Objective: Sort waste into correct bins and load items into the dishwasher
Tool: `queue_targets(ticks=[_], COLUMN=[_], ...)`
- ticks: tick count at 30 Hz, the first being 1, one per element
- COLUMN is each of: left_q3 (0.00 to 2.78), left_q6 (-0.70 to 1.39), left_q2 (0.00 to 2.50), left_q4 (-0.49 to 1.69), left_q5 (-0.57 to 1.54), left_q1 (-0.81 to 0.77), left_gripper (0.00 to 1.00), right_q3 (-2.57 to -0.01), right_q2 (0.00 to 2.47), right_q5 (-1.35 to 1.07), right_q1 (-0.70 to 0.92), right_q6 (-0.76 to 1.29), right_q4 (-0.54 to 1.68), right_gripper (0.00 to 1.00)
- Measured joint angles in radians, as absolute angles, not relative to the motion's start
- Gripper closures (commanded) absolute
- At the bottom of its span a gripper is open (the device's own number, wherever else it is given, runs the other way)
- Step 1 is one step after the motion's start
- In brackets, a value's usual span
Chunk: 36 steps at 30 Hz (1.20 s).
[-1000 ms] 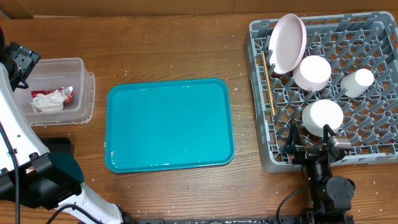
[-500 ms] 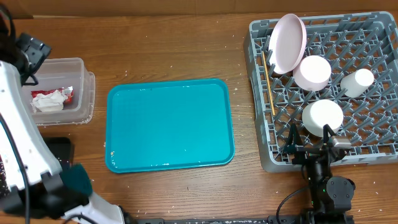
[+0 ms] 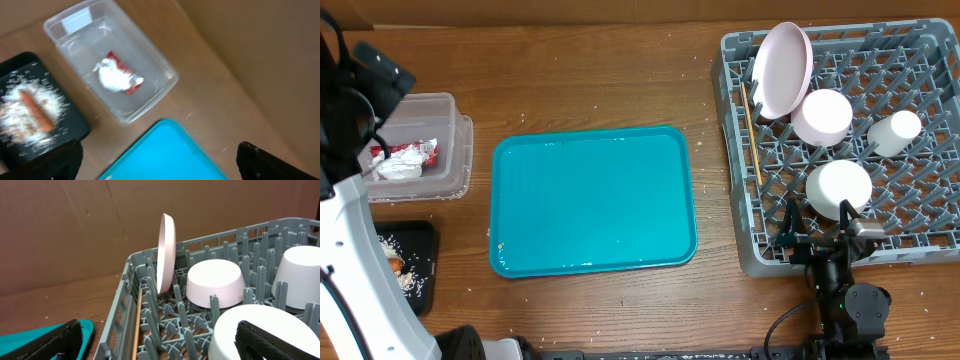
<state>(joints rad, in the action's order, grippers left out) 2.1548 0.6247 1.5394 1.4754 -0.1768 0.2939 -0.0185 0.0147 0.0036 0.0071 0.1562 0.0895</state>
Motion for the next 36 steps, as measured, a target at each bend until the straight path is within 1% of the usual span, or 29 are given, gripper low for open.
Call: queue_targets(ticks=[6,10,12,18,23,30,33,36], left_q3=[1.995,1.865,1.805,1.541,1.246,0.787,0.621,0.472], left_q6=[0.584,0.564,0.553,0.485,0.356,0.178,0.153,0.140], left_q2=[1.458,1.405,1.378,1.263,1.162,0.998,0.934,0.852], left_q4=[1.621,1.635,1.592,1.304,0.993,0.516,0.331,0.196], left_q5=[-0.177,-0.179,-0.180,-0.183,-0.134,0.062,0.128,0.164], left_q1=[0.294,0.258,0.231,0.110,0.035,0.021,0.021,0.021], left_gripper=[0.00,0.00,0.00,0.00,0.00,0.00,0.00,0.00], right_q3=[-0.019,-0.019,-0.019,-0.019,-0.019,-0.019,-0.019,-0.019], right_q2=[0.015,0.015,0.015,0.015,0.015,0.015,0.015,0.015], right_q5=[0.004,0.004,0.004,0.004,0.004,0.004,0.004,0.004], right_q1=[0.007,0.007,0.007,0.007,0.007,0.007,0.007,0.007], right_q6=[0.156,0.156,0.156,0.156,0.156,0.157,0.156,0.156], right_q4=[0.089,0.090,0.091,0.089,0.089,0.089,0.090,0.089], right_gripper=[0.00,0.00,0.00,0.00,0.00,0.00,0.00,0.00])
